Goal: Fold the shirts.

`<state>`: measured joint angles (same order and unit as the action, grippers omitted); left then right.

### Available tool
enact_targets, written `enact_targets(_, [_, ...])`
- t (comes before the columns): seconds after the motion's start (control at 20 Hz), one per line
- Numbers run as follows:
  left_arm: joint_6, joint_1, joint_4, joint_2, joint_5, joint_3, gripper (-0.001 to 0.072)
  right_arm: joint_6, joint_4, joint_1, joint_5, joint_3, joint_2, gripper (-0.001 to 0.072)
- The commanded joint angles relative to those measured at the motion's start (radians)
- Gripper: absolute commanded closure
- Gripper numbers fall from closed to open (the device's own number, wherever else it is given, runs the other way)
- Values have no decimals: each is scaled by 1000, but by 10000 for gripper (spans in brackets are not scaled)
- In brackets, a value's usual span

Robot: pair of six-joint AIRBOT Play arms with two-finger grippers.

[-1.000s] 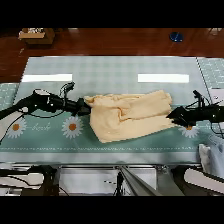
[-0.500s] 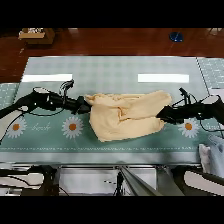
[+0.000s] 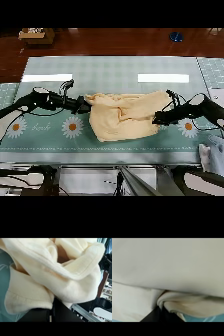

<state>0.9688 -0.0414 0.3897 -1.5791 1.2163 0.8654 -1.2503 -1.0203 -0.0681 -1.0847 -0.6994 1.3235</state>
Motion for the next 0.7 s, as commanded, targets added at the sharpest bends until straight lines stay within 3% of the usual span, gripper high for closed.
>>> enact_targets(0.0, [-16, 1, -6, 8, 13, 6, 681, -5, -60, 9, -47, -28, -12, 685])
enact_targets(0.3, [-3, 51, -9, 173, 116, 263, 682, 9, -64, 9, -111, -304, -234, 685])
enact_targets(0.65, [159, 264, 6, 400, 131, 702, 682, -127, -267, 9, -112, -687, -472, 686])
